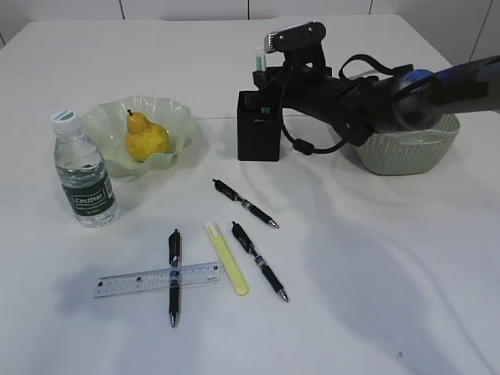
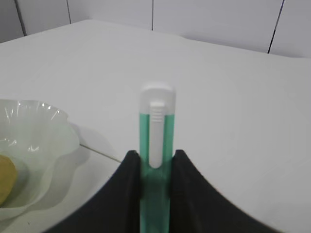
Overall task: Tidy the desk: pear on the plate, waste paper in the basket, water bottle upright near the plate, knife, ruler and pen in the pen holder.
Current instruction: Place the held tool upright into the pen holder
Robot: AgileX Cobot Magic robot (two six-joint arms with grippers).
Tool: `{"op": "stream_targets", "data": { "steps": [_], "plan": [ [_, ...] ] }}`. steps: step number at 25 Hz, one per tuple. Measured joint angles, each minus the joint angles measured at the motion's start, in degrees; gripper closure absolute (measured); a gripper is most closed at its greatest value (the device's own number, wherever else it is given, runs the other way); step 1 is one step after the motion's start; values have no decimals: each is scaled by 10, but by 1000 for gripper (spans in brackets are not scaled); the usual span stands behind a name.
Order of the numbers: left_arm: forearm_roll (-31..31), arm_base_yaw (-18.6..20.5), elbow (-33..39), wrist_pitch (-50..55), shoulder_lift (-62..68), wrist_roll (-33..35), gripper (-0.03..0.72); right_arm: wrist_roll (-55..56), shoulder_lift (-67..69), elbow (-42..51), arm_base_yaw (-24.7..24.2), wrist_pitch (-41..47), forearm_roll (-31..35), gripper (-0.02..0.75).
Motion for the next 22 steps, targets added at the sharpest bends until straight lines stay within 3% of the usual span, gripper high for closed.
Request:
{"op": "stream_targets", "data": {
  "steps": [22],
  "plan": [
    [0, 0, 0, 0, 0, 0, 222, 0, 6, 0, -1, 10, 0, 546]
  ]
}}
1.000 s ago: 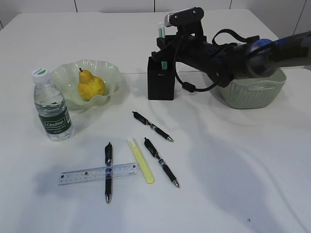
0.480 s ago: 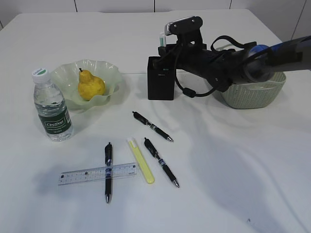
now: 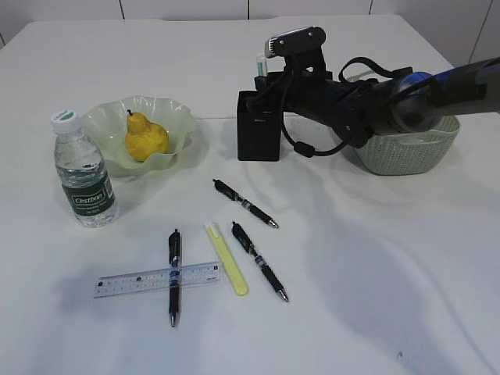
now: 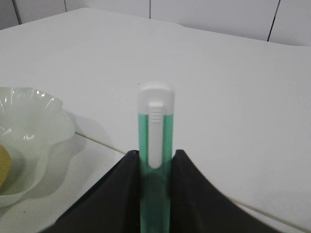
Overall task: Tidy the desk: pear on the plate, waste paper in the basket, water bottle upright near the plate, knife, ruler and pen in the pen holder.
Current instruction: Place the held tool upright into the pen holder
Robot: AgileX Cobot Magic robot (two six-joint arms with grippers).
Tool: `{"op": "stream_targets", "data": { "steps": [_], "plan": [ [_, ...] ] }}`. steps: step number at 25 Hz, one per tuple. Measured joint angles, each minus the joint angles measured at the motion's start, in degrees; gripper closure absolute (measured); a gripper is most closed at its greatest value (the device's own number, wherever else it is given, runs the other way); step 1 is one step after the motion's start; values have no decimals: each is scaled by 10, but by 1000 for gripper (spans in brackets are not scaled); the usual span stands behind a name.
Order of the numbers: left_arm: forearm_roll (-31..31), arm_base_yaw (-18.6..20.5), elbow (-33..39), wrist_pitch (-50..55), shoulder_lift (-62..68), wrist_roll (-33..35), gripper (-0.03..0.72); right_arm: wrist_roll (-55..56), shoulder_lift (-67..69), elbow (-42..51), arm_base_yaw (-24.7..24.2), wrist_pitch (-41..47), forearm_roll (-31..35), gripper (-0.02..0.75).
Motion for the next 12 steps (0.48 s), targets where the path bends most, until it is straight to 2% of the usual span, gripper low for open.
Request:
{"op": "stream_targets", "data": {
  "steps": [12],
  "plan": [
    [0, 0, 0, 0, 0, 0, 222, 0, 0, 0, 0, 19, 0, 468]
  ]
}}
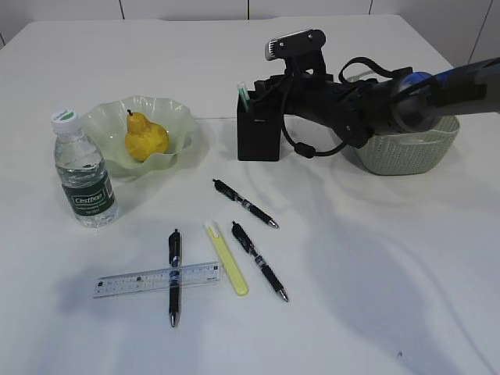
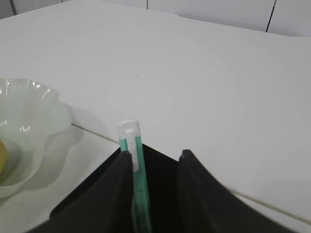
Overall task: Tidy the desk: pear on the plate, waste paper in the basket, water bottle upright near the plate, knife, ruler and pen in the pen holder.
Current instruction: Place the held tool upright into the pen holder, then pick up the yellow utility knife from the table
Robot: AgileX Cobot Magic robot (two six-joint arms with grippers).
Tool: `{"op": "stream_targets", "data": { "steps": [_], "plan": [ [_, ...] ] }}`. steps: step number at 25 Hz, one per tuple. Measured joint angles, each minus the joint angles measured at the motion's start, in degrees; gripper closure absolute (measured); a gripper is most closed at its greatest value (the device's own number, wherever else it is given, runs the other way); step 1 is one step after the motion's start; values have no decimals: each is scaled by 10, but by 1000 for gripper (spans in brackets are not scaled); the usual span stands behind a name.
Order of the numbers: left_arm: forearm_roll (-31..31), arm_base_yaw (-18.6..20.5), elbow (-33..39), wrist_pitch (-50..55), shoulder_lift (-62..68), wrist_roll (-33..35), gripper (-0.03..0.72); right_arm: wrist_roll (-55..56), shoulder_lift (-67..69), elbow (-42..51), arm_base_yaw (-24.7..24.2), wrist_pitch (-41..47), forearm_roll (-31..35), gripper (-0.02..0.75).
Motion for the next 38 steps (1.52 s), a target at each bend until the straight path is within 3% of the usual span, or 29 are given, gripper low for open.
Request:
{"op": "stream_targets", "data": {
  "steps": [17, 28, 38],
  "plan": [
    [0, 0, 0, -2, 0, 0, 222, 50, -31, 0, 0, 65, -1, 466],
    [-2, 0, 0, -9, 0, 0, 222, 69, -94, -4, 0, 169, -1, 465],
    [-2, 0, 0, -9, 0, 0, 222, 70, -159, -4, 5, 318, 2, 465]
  ]
}}
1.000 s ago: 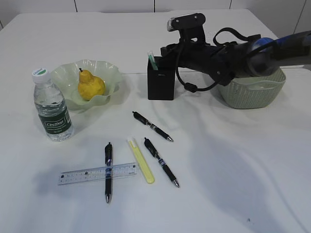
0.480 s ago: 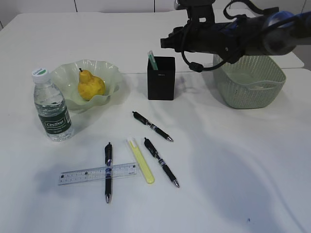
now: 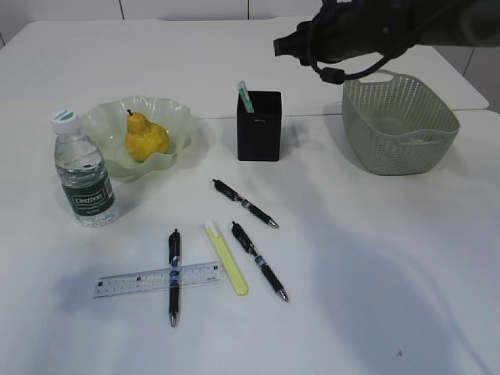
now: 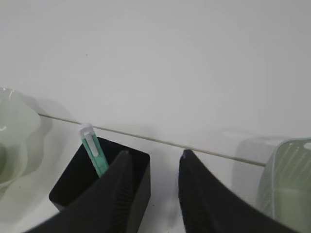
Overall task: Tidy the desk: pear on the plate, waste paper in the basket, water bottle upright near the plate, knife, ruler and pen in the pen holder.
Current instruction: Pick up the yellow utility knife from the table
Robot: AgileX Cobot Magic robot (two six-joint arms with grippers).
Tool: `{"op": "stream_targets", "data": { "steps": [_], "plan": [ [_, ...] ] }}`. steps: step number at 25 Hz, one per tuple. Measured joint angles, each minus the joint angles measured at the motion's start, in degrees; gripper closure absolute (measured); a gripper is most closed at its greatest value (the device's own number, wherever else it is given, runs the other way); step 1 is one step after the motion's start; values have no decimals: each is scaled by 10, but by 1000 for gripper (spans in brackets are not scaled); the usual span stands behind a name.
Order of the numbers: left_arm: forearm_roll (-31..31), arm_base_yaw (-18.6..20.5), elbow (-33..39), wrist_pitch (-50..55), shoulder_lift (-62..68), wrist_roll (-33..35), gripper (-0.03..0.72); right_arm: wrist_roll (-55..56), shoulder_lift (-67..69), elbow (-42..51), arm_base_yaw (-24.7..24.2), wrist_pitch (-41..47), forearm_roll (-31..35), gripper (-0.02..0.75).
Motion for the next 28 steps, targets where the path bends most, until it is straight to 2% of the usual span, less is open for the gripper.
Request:
{"op": "stream_targets", "data": {
  "steps": [5, 8, 11, 16, 24, 28],
  "plan": [
    [0, 0, 0, 10, 0, 0, 222, 0, -37, -1, 3, 29, 20, 465],
    [14, 0, 0, 12, 0, 0, 222, 0, -48, -1, 17, 84, 33, 465],
    [36, 0, 0, 12, 0, 0, 222, 0, -57, -6, 38, 166, 43, 473],
    [39, 0, 0, 20, 0, 0, 222, 1, -61, -43, 69, 327, 66, 499],
    [41, 0, 0, 46, 0, 0, 222, -27, -62, -130, 75, 550, 190, 501],
    [33, 0, 0, 69, 0, 0, 222, -35, -64, -137, 75, 587, 246, 500]
  ]
}}
